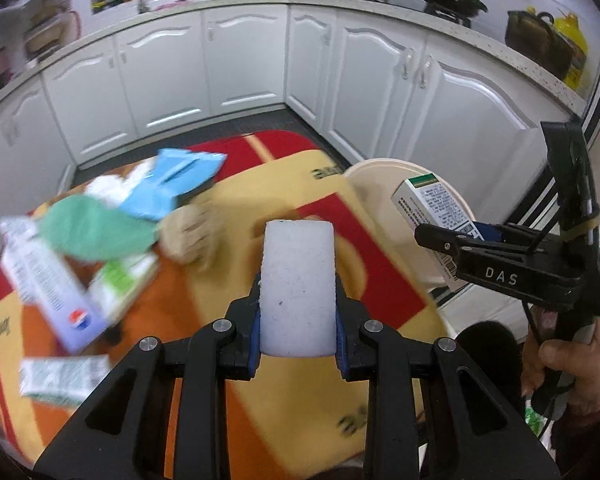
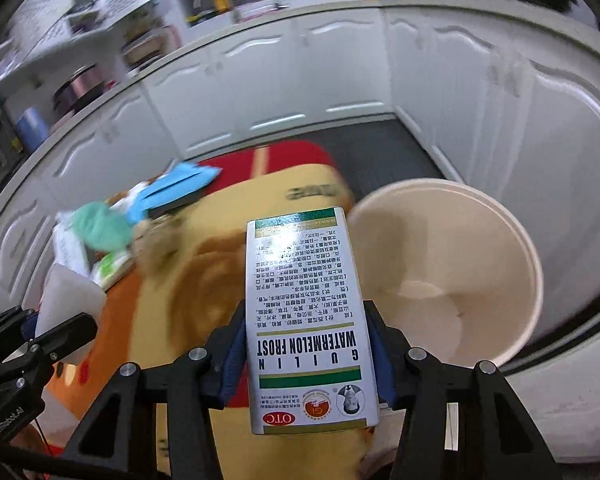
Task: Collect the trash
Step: 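Carry sponge and box to the beige bin and open both tools, then move both tools back over the table toward the remaining trash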
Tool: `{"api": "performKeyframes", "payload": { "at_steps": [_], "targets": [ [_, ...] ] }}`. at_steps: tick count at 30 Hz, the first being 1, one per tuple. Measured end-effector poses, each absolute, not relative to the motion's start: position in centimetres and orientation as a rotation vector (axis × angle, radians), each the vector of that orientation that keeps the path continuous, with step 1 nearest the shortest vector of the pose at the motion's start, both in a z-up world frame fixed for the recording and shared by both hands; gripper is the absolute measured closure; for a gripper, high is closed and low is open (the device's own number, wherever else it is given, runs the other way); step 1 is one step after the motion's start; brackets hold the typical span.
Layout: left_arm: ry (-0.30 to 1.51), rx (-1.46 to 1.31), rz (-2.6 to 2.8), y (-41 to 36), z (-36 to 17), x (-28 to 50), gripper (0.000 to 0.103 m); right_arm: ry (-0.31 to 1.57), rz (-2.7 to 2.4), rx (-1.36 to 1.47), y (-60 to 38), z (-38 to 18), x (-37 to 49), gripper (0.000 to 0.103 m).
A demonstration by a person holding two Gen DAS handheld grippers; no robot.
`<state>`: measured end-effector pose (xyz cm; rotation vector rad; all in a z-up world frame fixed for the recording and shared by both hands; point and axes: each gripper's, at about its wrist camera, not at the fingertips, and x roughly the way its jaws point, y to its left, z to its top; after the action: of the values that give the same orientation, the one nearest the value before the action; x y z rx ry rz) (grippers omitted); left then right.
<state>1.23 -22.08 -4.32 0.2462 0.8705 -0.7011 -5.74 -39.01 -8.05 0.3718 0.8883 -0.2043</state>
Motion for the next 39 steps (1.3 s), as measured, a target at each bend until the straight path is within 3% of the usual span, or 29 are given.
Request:
{"api": "performKeyframes", "payload": {
  "at_steps": [13,16,18,20,39],
  "targets": [
    [0.967,0.156,-0.839,-32.9,-7.2,4.7,0.075,0.928,-0.383,0.472,-48.6,-11.6,-5.3,0.052],
    [0.984,0.138,-0.842,-34.3,-7.9,5.0,0.065,0.932,-0.401,0.475,-49.3,-12.1,-5.1,0.049],
    [0.996,0.11,-0.851,-34.8,-8.2,5.3,0.049,0.937,-0.416,0.472,-49.5,-12.3,-5.4,0.041],
    [1.011,0.07,-0.868,-35.2,-8.5,5.6,0.041,0.933,-0.417,0.487,-49.8,-12.5,-5.7,0.03],
    [0.91,0.165,-0.729,-30.6,-6.4,3.4,0.041,0.922,-0.378,0.475,-46.8,-11.7,-7.1,0.028]
  ]
}}
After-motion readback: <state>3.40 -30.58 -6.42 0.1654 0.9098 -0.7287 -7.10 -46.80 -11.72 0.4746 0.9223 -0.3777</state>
